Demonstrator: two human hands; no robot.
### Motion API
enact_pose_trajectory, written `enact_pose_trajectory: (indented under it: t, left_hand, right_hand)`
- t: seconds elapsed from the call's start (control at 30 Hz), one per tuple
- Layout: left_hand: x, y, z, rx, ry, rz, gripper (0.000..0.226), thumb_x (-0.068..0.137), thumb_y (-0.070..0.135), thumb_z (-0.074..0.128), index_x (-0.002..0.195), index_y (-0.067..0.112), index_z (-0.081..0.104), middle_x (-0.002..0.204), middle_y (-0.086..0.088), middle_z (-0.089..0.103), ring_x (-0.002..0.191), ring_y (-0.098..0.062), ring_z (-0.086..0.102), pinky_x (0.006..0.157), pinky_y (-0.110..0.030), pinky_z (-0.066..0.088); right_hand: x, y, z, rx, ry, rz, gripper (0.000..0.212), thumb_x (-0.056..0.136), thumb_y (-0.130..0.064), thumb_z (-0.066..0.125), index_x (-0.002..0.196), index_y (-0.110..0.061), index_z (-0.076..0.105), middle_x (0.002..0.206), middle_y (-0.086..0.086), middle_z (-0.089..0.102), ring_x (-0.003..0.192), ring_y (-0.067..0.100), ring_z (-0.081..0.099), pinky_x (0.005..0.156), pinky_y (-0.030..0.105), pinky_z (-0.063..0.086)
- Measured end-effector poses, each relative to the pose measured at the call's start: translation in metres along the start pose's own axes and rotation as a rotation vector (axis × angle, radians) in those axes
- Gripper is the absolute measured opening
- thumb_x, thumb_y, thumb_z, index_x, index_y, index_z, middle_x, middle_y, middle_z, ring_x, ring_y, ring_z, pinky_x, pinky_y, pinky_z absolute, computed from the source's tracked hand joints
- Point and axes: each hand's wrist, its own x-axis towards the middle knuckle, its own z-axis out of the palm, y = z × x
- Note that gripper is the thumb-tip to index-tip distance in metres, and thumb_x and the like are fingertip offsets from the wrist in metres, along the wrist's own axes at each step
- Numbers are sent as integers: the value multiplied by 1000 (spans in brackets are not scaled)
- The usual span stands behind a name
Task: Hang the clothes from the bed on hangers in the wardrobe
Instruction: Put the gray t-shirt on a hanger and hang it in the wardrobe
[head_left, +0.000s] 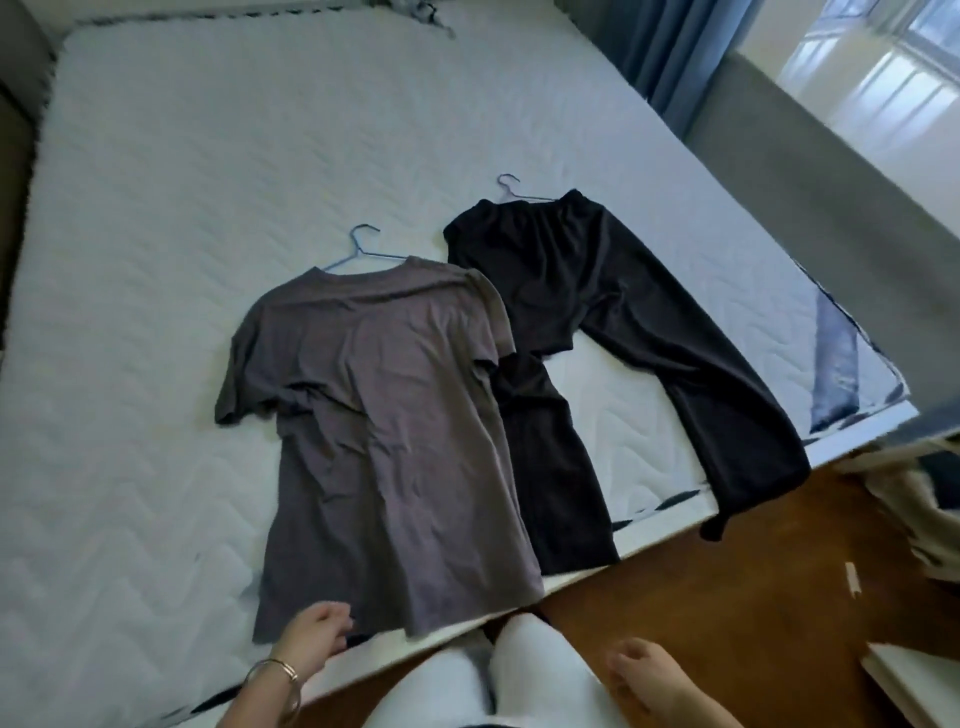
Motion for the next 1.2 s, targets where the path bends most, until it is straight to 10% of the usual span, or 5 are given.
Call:
enact_pose_trajectory:
  t: [0.23, 0.5, 0.77, 0.93, 1.2]
  left_hand:
    - [60, 115, -4, -19, 71, 237, 19, 90, 8, 51, 105, 5, 61, 98, -15, 65, 89, -27, 62, 76, -32, 46]
    - [193, 239, -5, 197, 168, 362, 34, 88, 13, 53, 121, 4, 54, 127, -15, 58, 119, -26, 54, 102, -32, 38]
    - [332, 286, 22, 728, 455, 479, 56, 95, 40, 31, 145, 24, 15, 158, -1, -2, 145, -24, -5, 117, -45, 1]
    - [368, 256, 35, 848, 651, 568, 56, 84, 47, 31, 136, 26, 37, 146, -5, 41, 135, -28, 33, 106, -56, 26]
    - [381, 248, 38, 884, 772, 625, 56, 82, 44, 36, 134, 26, 37, 144, -6, 43, 135, -25, 27, 104, -52, 20]
  right_hand:
    - [64, -138, -29, -236, -83, -106, 31, 83, -11, 49, 53, -17, 49, 60, 0, 51, 59, 15, 46, 63, 25, 38]
    - [163, -361, -17, -329, -15, -448, 15, 90, -20, 50, 80, -19, 61, 76, -7, 57, 70, 11, 52, 68, 24, 41]
    - [269, -531, 11, -386, 200, -791, 33, 89, -12, 52, 121, -6, 58, 124, 9, 61, 114, 22, 56, 91, 21, 37]
    - [332, -593, 25, -569, 321, -878, 47, 91, -16, 49, 136, -6, 42, 143, 13, 39, 131, 28, 38, 109, 34, 29]
    - [374, -643, 40, -704, 393, -689, 45, 92, -28, 49, 135, -17, 42, 134, 12, 52, 127, 33, 40, 105, 42, 28]
